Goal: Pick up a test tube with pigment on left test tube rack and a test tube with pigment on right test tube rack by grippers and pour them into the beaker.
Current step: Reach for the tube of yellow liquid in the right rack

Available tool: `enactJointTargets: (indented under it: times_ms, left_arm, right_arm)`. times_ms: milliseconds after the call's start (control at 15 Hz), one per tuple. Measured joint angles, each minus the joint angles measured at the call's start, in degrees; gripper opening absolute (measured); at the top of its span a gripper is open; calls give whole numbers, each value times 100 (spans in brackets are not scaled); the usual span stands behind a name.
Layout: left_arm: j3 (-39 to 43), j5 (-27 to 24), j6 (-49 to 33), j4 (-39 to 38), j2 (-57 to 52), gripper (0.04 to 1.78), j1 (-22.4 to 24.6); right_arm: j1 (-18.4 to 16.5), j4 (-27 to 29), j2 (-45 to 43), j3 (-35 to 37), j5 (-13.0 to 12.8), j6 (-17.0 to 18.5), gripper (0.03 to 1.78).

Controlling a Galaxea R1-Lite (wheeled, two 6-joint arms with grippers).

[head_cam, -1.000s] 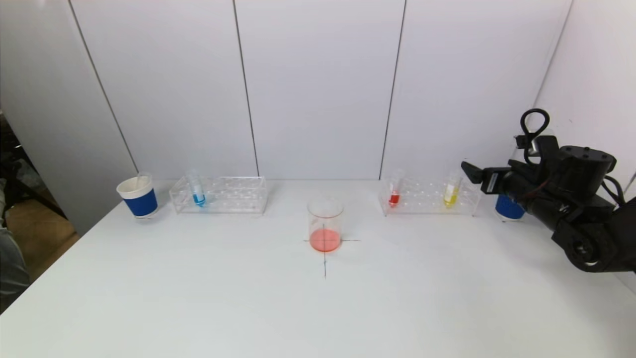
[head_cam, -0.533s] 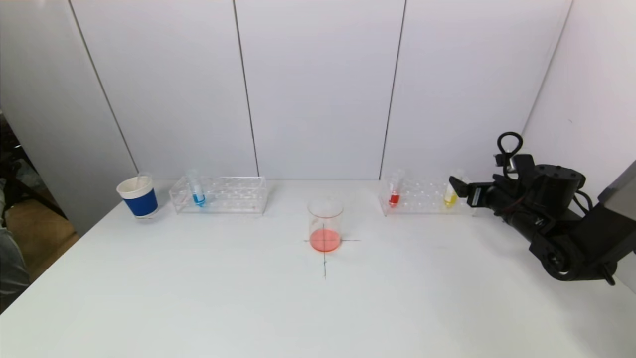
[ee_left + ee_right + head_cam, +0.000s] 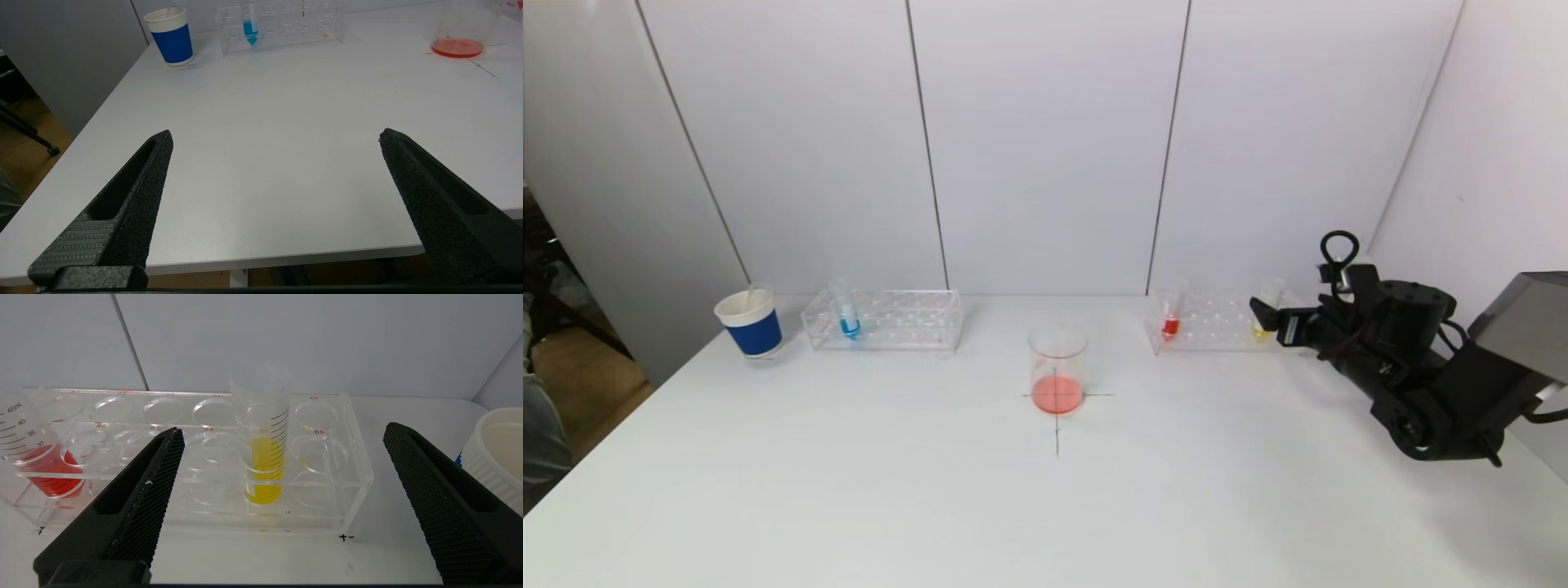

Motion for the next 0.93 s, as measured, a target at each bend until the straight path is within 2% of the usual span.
enactJointTargets:
  times_ms: [733,933]
  left_arm:
    - [0,0,-2,0,0,176,0]
    - [0,0,0,2,0,176,0]
  right_arm:
    - [9,-52,240,-335,-29,13,177]
    - [15,-88,367,-534,-130,0,177]
